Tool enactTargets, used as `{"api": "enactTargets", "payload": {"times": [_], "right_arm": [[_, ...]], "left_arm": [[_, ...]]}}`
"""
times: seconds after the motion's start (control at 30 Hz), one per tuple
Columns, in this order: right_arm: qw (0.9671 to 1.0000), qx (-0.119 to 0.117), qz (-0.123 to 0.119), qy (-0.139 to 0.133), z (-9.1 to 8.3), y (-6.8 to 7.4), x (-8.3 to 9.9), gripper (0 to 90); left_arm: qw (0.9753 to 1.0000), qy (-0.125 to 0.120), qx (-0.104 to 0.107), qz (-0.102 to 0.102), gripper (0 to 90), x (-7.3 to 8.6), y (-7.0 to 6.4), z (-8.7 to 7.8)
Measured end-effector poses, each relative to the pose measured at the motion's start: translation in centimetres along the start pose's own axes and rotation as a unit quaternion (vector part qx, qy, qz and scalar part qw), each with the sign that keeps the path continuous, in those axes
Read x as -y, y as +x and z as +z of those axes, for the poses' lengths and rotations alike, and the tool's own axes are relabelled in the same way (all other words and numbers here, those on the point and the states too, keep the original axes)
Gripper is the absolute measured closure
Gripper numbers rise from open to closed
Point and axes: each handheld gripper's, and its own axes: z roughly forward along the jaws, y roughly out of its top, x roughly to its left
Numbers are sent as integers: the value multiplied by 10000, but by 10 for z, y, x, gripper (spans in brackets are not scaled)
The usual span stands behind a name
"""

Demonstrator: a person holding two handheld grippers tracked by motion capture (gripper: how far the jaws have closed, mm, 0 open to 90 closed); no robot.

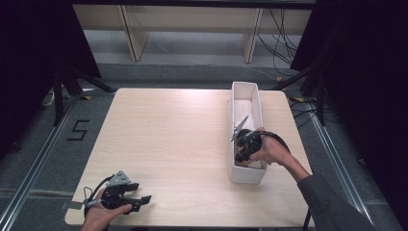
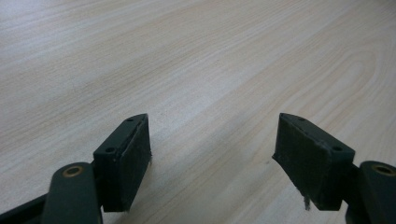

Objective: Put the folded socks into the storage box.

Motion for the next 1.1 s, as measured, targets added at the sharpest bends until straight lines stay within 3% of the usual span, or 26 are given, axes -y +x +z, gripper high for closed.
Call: {"api": "enactTargets", "payload": {"times": [0.2,0.4,0.43,0.47,0.5,0.53,0.63,0.7,0.73,0.8,0.83,0.9,0.93,0.97,1.03,1.07,1.1], "right_arm": [[9987,179,92,-469,-24,-7,6,798],[9956,285,385,-801,-37,-11,12,764],[9950,306,356,-877,-39,-12,13,754],[9944,347,369,-932,-40,-13,14,749],[9935,349,388,-1017,-43,-14,15,739],[9929,334,498,-1025,-44,-13,16,724],[9888,377,694,-1269,-50,-17,21,672],[9841,421,915,-1461,-55,-19,26,646],[9831,398,950,-1516,-56,-20,28,634],[9798,358,1135,-1608,-60,-20,33,607],[9769,393,1150,-1757,-62,-22,36,587],[9698,417,1418,-1939,-64,-22,43,563],[9710,356,1458,-1862,-66,-22,44,549],[9681,348,1498,-1977,-66,-21,48,525],[9655,295,1617,-2018,-67,-19,51,492],[9650,254,1529,-2115,-67,-20,53,478],[9624,284,1638,-2148,-68,-19,55,453]], "left_arm": [[10000,4,-23,-1,258,0,0,-2],[9999,-151,-46,-38,258,-2,-1,-5],[9994,-276,-10,-192,258,-2,-3,-4],[9999,-159,-18,-60,258,-3,0,-6],[9994,-269,-29,-208,258,-2,-2,-5],[9994,-277,-28,-191,258,-2,-2,-5],[9995,-270,-38,-171,254,-3,-2,-6],[9993,-316,-65,-184,251,-3,-3,-6],[9998,-205,-45,-63,251,-3,-1,-8],[9998,-175,-44,-63,251,-3,-1,-8],[9998,-198,-51,-65,251,-3,-1,-8],[9997,-233,-81,-83,251,-3,-1,-7],[9998,-160,-65,-58,251,-3,0,-7],[9998,-160,-61,-65,251,-3,0,-7],[9998,-152,-63,-60,251,-3,0,-7],[9998,-159,-69,-62,251,-3,0,-7],[9998,-175,-99,-66,251,-3,-1,-7]]}}
